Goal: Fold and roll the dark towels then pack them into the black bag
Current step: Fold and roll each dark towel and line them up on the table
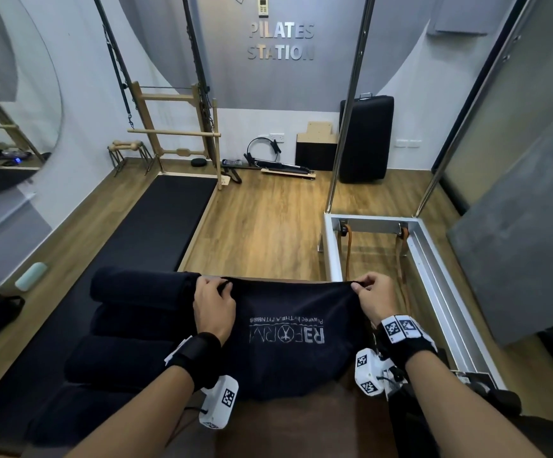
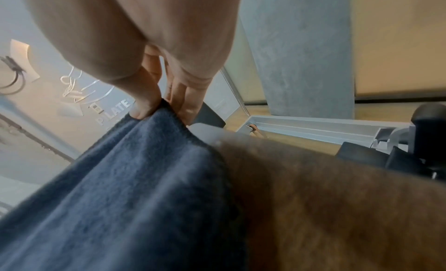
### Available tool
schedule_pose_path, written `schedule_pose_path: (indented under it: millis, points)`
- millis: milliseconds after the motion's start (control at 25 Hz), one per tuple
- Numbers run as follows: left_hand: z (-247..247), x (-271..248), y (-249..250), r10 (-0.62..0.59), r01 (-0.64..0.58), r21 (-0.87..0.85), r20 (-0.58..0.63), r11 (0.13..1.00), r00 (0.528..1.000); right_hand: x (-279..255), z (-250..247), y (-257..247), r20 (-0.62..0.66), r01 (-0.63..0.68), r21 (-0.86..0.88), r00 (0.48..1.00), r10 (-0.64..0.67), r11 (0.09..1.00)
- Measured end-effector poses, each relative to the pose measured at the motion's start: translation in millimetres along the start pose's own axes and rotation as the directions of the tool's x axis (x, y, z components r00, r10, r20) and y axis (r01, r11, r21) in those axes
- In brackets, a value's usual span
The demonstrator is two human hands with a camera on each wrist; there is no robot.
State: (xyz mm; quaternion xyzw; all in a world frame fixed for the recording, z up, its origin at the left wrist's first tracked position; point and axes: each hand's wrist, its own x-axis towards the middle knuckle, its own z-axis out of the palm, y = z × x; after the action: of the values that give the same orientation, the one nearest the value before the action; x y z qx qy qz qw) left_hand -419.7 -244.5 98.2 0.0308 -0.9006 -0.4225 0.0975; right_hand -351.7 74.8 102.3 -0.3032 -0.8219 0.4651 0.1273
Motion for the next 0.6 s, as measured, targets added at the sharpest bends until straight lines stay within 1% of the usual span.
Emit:
schedule_pose_path:
  millis: [80,200,280,360,480,520,600]
  points:
    - [-11.9,-0.1,8.1,0.050,-0.050,-0.079,-0.008,0.996,0.999,-7.0,-14.3,-10.1,-0.065,0.051,0.065,0.997,-0.047,0.997]
    - [-39.4,-3.7,23.6,0.142,-0.148,-0.192,-0.045,0.970,0.989,-25.7,-37.4,-32.3,-0.127,0.183,0.096,0.977,-0.170,0.979]
    - [-61.9,-7.0,32.1,0.193,-0.206,-0.253,-0.077,0.945,0.978,-42.0,-53.0,-47.0,-0.159,0.239,0.110,0.962,-0.220,0.965]
    - [-86.0,-11.1,38.5,0.208,-0.226,-0.310,-0.090,0.923,0.974,-62.0,-69.1,-62.0,-0.186,0.275,0.115,0.950,-0.252,0.954]
    - [-121.4,-13.8,44.4,0.162,-0.182,-0.370,-0.083,0.911,0.983,-93.2,-92.7,-84.8,-0.213,0.317,0.179,0.937,-0.278,0.931]
    - [-134.3,-15.9,46.2,0.176,-0.197,-0.372,-0.091,0.907,0.980,-105.1,-100.3,-92.2,-0.231,0.331,0.180,0.930,-0.288,0.926]
    - [-159.1,-20.6,51.1,0.237,-0.267,-0.376,-0.124,0.888,0.964,-127.0,-115.9,-107.6,-0.272,0.364,0.167,0.910,-0.312,0.916]
